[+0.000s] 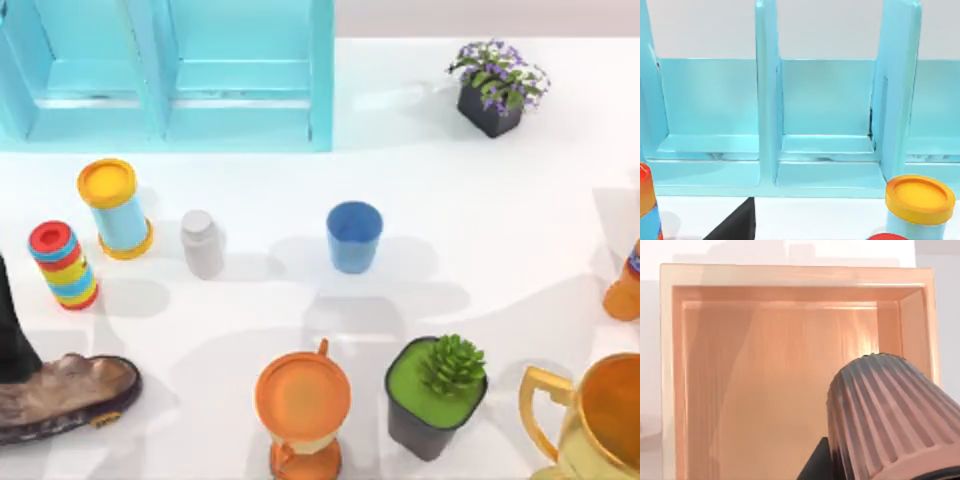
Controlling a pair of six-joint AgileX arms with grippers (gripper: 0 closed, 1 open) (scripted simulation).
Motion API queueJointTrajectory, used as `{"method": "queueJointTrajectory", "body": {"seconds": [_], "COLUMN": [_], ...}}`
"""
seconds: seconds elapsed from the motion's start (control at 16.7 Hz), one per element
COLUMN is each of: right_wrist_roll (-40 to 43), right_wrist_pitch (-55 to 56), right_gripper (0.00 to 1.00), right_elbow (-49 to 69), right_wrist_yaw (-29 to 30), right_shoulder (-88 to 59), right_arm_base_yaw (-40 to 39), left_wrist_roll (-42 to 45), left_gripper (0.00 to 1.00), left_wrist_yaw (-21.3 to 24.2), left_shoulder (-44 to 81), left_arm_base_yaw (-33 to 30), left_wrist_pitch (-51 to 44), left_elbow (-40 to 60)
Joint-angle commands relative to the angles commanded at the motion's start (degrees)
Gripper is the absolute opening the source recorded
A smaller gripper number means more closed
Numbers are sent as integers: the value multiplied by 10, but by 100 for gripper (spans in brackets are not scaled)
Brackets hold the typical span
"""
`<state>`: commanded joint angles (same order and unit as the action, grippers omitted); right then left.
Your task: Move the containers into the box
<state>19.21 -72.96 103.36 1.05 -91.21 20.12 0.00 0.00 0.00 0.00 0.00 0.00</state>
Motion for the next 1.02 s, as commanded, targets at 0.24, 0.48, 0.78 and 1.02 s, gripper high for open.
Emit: {"method": "queueJointTrajectory", "body": {"seconds": [0.24,0.48,0.78,1.02], "right_wrist_roll": [76,121,139,139], "right_wrist_pitch": [12,-25,-73,-75], "right_gripper": [0,0,0,0], "right_elbow": [-62,-174,-257,-260], "right_wrist_yaw": [-2,-1,1,2], "right_shoulder": [44,51,63,64], "right_arm_base_yaw": [75,121,135,135], "left_wrist_roll": [0,0,0,0], "left_gripper": [100,100,100,100], "left_wrist_yaw": [0,0,0,0], "left_shoulder": [0,0,0,0], "left_arm_base_yaw": [0,0,0,0], "left_wrist_pitch": [0,0,0,0], "left_elbow": [0,0,0,0]}}
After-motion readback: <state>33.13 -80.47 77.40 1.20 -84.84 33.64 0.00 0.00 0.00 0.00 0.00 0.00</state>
